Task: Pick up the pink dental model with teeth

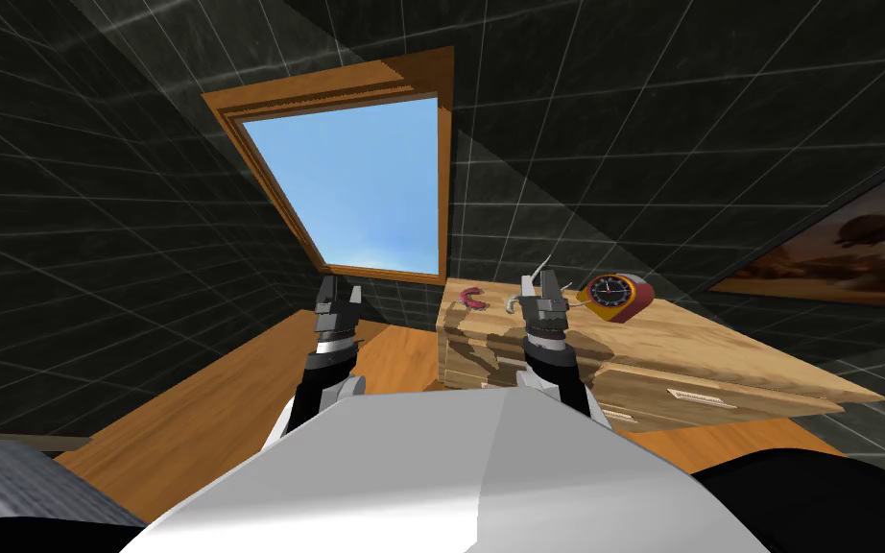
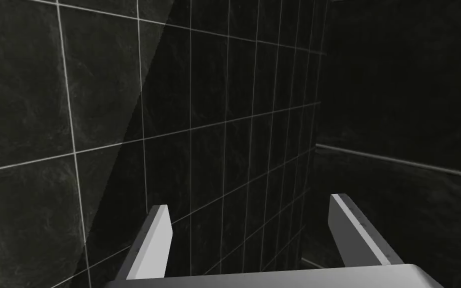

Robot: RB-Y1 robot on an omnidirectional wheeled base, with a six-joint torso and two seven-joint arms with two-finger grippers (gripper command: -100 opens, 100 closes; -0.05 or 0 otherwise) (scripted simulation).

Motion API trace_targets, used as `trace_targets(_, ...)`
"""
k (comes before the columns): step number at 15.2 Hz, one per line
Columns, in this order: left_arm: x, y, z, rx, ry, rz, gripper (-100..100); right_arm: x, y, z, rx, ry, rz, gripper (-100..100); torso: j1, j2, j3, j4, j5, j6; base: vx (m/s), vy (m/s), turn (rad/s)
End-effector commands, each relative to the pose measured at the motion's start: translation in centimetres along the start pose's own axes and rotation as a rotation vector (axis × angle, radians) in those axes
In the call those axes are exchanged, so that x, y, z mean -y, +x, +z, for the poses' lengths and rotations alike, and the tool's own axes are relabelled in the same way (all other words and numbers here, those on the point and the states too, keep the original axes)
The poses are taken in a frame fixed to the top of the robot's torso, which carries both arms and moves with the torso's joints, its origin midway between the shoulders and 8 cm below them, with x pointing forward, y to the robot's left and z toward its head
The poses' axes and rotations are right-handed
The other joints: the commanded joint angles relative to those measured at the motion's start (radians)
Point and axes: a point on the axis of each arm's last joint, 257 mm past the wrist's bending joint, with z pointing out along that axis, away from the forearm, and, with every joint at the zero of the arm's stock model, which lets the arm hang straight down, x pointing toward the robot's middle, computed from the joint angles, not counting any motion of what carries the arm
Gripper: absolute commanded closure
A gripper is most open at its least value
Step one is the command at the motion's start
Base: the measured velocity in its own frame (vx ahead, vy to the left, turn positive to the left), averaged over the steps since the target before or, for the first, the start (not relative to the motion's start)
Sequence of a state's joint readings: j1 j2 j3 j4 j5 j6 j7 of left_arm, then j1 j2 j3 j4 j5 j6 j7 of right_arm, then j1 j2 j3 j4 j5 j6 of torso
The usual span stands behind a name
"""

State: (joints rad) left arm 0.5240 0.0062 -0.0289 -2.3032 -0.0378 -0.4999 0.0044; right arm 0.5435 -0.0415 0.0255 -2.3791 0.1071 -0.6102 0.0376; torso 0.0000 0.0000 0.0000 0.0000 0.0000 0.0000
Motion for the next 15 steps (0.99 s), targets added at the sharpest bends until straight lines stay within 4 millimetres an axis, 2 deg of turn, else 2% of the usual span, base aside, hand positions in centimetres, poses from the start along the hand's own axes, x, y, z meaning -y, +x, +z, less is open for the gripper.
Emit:
trace_targets(1, 0.0, 0.0, 0.0, 0.000, 0.000, 0.000, 0, -0.2, 0.6, 0.0, -0.052, -0.014, -0.040, -100, 0.000, 0.000, 0.000, 0.000, 0.000, 0.000, 0.008, 0.031, 0.040)
trace_targets(4, 0.0, 0.0, 0.0, 0.000, 0.000, 0.000, 0, -0.2, 1.2, -0.2, -0.111, -0.030, -0.098, -100, 0.004, 0.000, 0.000, 0.000, 0.001, 0.000, 0.003, 0.072, 0.042)
trace_targets(9, 0.0, 0.0, 0.0, 0.000, 0.000, 0.000, 0, 0.2, 2.3, -0.7, -0.229, -0.058, -0.231, -100, 0.009, 0.000, 0.000, 0.000, 0.002, 0.000, 0.004, 0.125, 0.071)
trace_targets(15, 0.0, 0.0, 0.0, 0.000, 0.000, 0.000, 0, 1.7, 3.5, -1.9, -0.384, -0.090, -0.413, -100, 0.008, 0.000, 0.000, 0.000, 0.002, 0.000, 0.002, 0.107, 0.072)
